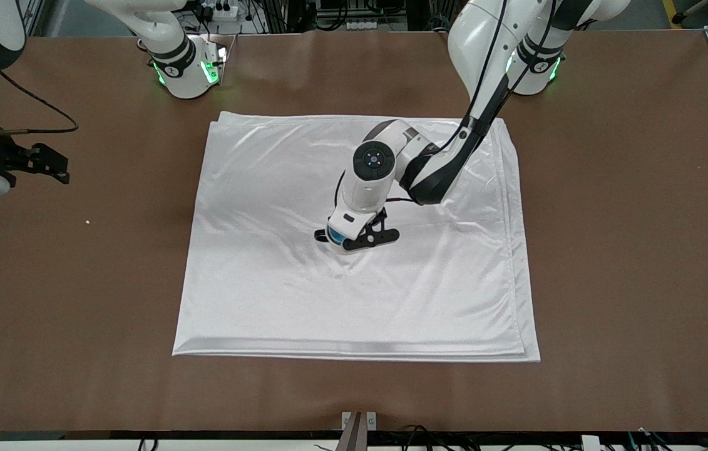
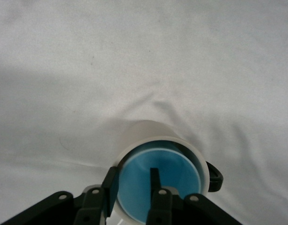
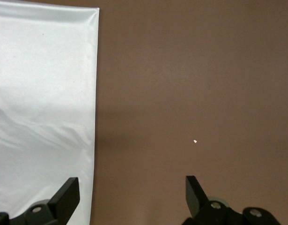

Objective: Place blue cup into white mug on cloth

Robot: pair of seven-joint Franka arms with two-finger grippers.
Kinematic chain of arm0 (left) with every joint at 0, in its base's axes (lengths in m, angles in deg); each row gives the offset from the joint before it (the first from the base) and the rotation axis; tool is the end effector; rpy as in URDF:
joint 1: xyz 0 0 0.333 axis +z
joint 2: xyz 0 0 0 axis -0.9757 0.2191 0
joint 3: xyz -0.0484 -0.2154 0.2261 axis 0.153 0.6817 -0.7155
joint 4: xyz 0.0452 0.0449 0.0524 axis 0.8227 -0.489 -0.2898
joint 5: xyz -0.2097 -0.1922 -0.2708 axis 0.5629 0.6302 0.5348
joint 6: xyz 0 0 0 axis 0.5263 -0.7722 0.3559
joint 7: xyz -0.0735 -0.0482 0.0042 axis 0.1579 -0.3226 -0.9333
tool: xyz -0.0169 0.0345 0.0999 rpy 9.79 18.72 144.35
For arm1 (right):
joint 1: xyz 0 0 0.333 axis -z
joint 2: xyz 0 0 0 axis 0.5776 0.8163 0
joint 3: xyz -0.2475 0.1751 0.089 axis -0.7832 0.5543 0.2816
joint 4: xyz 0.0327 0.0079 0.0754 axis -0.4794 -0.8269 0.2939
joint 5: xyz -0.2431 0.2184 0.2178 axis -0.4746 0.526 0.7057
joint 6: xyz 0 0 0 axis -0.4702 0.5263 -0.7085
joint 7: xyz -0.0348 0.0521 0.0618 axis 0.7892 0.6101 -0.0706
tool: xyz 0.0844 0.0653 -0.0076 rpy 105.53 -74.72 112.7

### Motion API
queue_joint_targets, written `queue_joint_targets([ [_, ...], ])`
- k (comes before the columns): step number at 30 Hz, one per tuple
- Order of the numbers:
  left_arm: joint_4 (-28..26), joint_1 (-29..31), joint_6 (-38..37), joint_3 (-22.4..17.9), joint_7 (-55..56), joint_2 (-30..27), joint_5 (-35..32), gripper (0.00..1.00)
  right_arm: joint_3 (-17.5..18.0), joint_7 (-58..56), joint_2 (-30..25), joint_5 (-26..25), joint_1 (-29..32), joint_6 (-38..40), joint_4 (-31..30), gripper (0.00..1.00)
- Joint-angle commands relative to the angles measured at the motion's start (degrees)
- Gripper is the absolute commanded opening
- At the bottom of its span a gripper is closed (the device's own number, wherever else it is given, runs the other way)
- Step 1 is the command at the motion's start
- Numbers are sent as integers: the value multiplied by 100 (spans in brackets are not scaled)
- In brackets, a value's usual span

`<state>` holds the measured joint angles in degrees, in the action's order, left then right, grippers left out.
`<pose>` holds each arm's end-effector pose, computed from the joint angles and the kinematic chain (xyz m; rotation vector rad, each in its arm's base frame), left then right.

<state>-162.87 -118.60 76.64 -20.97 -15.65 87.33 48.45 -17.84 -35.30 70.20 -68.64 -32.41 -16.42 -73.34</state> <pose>0.5299 -0.5152 0.2668 2.9908 0.3587 -0.0148 0.5433 -0.0324 0.5589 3.0834 0.0679 -0.0023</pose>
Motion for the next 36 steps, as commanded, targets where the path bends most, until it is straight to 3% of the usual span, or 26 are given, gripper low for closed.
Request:
queue_joint_targets([
  [1,28,-41,58,-47,-122,-3,66,100,44,260,168,133,152,-102,193,100],
  [24,19,266,23,-187,-464,-310,13,100,44,295,221,107,143,-173,202,100],
  [36,27,1206,-56,-144,-1097,-460,4,100,44,304,221,107,143,-173,202,100],
])
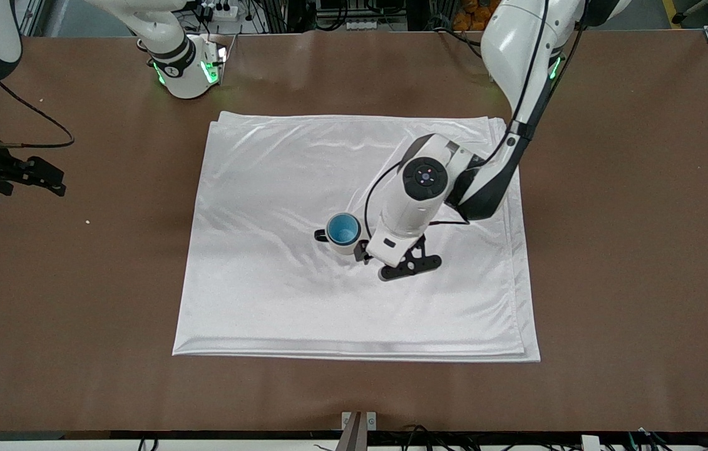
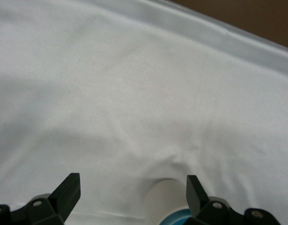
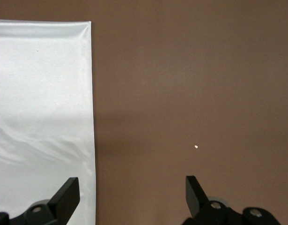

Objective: Place blue cup into white mug on cloth

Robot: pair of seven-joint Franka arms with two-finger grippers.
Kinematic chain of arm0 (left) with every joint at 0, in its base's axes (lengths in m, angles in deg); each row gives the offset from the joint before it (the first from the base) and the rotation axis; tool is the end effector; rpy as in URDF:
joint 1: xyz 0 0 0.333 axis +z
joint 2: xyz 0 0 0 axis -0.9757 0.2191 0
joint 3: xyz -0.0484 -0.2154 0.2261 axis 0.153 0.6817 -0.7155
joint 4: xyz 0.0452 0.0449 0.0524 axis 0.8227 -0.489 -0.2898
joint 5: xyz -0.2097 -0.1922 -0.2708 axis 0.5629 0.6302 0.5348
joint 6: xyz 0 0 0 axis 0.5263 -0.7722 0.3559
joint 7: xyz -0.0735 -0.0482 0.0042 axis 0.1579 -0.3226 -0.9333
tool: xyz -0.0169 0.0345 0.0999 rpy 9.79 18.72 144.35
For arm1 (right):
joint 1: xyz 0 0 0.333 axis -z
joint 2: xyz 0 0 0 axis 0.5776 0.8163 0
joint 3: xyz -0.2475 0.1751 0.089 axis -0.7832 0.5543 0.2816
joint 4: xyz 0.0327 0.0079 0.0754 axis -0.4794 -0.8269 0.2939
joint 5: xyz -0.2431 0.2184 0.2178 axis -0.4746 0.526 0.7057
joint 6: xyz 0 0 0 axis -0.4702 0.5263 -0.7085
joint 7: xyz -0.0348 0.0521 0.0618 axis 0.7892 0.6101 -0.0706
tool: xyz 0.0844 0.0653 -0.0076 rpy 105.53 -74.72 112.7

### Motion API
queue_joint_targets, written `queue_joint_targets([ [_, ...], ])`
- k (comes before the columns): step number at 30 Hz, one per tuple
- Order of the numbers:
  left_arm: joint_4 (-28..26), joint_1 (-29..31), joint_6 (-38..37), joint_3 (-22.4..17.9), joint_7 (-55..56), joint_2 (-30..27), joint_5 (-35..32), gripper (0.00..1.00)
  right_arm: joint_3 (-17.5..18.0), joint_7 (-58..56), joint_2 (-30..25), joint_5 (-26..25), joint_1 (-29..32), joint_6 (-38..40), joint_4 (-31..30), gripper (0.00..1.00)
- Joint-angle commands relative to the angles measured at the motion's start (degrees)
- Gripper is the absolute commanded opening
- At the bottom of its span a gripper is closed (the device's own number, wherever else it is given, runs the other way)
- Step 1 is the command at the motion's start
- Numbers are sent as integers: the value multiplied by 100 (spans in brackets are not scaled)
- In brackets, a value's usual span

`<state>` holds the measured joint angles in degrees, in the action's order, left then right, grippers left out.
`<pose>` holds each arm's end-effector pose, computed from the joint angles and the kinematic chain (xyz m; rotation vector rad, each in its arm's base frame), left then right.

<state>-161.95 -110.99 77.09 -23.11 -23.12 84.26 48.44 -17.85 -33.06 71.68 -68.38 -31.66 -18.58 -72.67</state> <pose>0.6118 -0.4263 0.3143 2.9517 0.3941 0.1250 0.5537 -0.0397 0.5537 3.0874 -0.0120 0.0355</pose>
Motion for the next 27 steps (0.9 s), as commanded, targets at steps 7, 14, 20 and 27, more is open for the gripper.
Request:
queue_joint_targets([
  [7,-83,956,-540,62,-1122,-365,5,100,45,88,74,71,59,43,144,100],
  [14,-83,1483,-945,62,-1931,-409,14,100,45,88,74,71,50,43,153,100],
  [20,-109,1852,-1261,62,-2476,-558,5,100,45,88,74,80,59,52,153,100],
  [27,-126,2476,-1920,80,-3847,-813,40,100,45,88,74,80,59,43,144,100],
])
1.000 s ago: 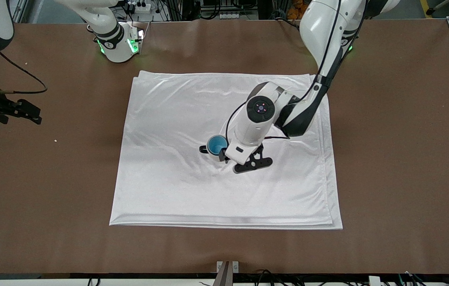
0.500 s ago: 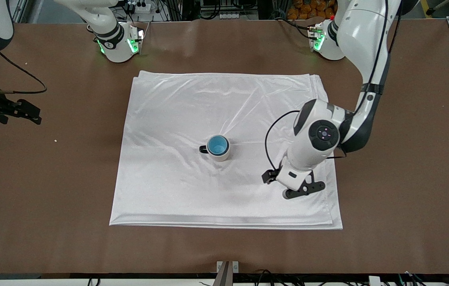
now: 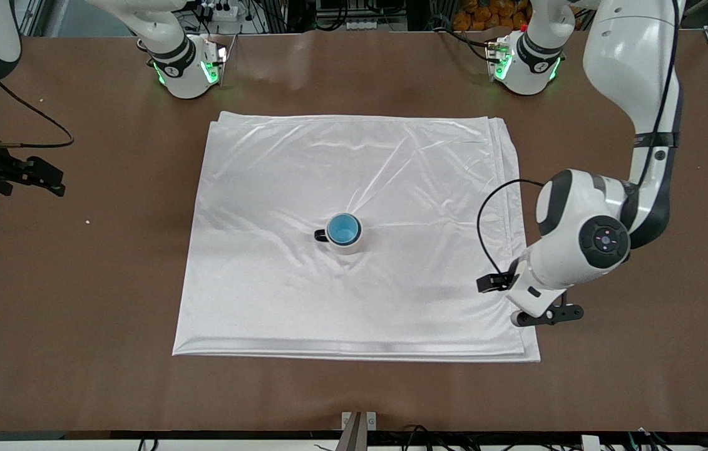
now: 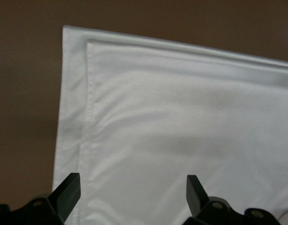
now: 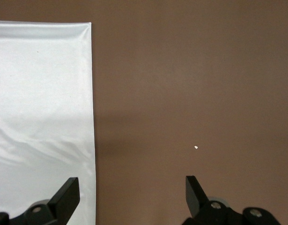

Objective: Place blue cup into white mug on cloth

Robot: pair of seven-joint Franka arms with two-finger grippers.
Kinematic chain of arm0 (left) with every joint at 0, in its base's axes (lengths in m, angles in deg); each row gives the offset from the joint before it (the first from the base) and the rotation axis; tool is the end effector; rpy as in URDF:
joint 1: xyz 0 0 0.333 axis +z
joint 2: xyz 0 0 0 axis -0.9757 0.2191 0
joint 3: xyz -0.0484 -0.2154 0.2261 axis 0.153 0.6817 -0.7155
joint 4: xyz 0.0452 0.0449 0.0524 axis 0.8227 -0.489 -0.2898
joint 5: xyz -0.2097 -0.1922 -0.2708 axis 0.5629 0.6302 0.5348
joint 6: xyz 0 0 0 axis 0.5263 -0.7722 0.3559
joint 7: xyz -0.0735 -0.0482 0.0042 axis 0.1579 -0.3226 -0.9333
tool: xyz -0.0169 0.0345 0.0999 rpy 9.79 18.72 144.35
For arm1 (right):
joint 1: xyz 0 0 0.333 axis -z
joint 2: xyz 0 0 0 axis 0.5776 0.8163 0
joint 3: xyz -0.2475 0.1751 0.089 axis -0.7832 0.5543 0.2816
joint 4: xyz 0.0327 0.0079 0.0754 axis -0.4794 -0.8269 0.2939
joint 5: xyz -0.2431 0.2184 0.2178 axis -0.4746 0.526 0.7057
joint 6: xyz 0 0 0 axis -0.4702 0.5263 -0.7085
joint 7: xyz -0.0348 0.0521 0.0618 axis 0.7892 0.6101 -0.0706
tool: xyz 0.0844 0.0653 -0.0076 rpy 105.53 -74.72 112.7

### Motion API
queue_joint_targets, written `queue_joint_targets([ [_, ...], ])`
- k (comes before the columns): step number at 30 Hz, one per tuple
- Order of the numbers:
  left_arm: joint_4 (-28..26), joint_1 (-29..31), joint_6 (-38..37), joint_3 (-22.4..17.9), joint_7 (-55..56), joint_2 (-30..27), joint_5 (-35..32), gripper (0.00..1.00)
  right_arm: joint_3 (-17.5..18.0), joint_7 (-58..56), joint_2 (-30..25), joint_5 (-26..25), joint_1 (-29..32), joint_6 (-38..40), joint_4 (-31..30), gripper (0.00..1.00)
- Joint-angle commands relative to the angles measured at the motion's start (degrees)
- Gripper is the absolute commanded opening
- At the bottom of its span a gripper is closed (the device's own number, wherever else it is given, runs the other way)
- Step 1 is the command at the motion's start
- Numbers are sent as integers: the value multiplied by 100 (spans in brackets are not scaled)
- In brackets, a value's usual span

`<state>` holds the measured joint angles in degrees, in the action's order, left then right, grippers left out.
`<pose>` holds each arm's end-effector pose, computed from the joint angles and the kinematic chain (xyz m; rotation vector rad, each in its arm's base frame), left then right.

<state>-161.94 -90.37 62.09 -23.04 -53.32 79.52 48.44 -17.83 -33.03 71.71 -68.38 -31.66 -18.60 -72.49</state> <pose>0.6968 -0.1803 0.3499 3.0738 0.1314 -0.0438 0.5542 -0.0395 0.5550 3.0871 -0.0124 0.0401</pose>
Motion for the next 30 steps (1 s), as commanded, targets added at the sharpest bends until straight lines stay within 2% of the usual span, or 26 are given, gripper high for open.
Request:
queue_joint_targets([
  [1,-127,467,-508,72,-950,-356,49,100,43,86,70,89,68,45,135,100],
  [9,-381,608,-1167,46,-1180,-751,14,100,43,86,70,115,77,36,143,100],
  [13,-820,819,-1238,72,-1250,-1182,-4,100,43,86,70,115,77,36,152,100],
  [21,-1770,846,-1177,63,-1311,-2087,-21,100,51,86,70,115,24,-219,179,100],
  [26,-2069,854,-1256,64,-1276,-2702,-12,100,51,86,70,124,24,-219,240,100],
  [30,-2105,942,-1493,63,-1294,-3010,-12,100,51,86,70,124,24,-210,258,100],
])
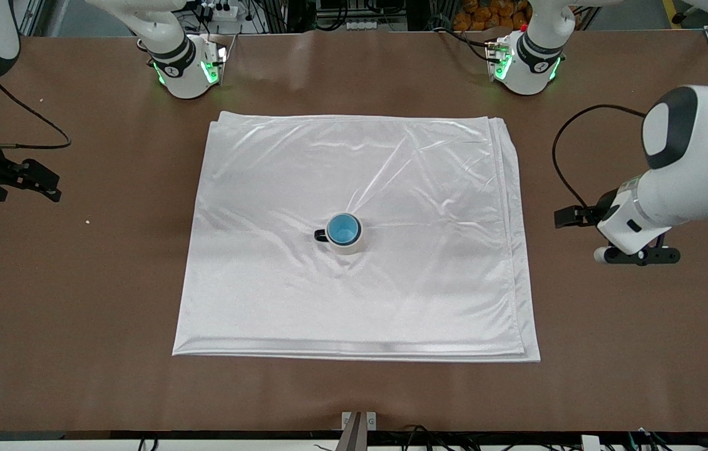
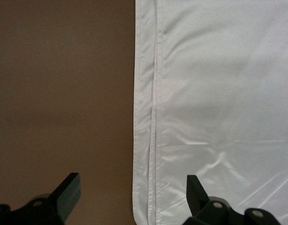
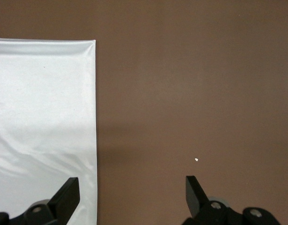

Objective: Place blue cup into white mug on cloth

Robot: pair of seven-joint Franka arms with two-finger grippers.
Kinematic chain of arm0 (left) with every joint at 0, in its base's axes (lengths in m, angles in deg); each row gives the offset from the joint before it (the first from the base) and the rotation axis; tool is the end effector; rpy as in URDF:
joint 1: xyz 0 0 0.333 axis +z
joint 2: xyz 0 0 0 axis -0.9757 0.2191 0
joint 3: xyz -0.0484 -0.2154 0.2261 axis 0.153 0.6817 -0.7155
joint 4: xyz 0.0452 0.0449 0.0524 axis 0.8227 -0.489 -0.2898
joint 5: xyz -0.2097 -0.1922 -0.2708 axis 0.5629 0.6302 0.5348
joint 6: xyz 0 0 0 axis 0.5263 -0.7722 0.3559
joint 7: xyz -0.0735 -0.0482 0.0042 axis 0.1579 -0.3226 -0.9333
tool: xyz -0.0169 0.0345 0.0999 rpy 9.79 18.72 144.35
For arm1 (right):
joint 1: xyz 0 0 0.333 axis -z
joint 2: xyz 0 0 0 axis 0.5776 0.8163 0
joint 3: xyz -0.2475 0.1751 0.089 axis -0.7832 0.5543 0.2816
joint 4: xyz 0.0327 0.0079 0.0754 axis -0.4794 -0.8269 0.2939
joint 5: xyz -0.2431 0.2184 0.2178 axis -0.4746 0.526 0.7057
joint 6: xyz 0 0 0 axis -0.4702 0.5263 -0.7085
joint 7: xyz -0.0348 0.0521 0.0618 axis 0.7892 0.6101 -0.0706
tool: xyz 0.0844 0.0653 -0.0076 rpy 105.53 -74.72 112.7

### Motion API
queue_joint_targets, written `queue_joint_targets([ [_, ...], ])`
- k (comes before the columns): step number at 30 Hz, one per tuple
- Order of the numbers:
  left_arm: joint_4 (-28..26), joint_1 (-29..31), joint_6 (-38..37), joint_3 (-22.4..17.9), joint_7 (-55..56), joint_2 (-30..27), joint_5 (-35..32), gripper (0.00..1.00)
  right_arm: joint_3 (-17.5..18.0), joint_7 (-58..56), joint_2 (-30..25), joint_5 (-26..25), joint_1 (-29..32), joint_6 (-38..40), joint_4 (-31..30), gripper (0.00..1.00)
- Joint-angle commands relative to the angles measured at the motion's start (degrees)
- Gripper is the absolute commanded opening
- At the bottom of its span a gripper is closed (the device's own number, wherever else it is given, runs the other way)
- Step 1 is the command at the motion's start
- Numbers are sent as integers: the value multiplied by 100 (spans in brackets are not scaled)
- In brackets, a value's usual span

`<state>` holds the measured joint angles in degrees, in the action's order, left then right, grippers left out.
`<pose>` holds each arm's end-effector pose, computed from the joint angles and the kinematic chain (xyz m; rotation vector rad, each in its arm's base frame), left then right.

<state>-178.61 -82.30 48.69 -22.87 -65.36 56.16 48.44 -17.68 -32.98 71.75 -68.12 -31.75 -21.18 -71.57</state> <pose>0.6055 -0.0743 0.4674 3.0840 -0.0019 -0.2051 0.5605 -0.0369 0.5666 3.0860 -0.0076 0.1338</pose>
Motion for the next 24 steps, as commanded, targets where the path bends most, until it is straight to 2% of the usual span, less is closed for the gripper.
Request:
queue_joint_targets([
  [1,-412,143,-197,38,-99,-692,-21,100,46,80,66,98,33,48,174,100],
  [7,-175,328,-285,11,-90,-841,-21,100,46,98,66,98,33,65,236,100],
  [12,45,416,-680,-6,-90,-1043,-126,100,72,107,40,98,24,127,262,100],
  [19,98,469,-698,64,-90,-1123,-144,100,72,98,49,98,24,153,315,100],
  [24,642,434,-716,55,-187,-1070,-144,100,64,63,66,98,33,153,377,100],
])
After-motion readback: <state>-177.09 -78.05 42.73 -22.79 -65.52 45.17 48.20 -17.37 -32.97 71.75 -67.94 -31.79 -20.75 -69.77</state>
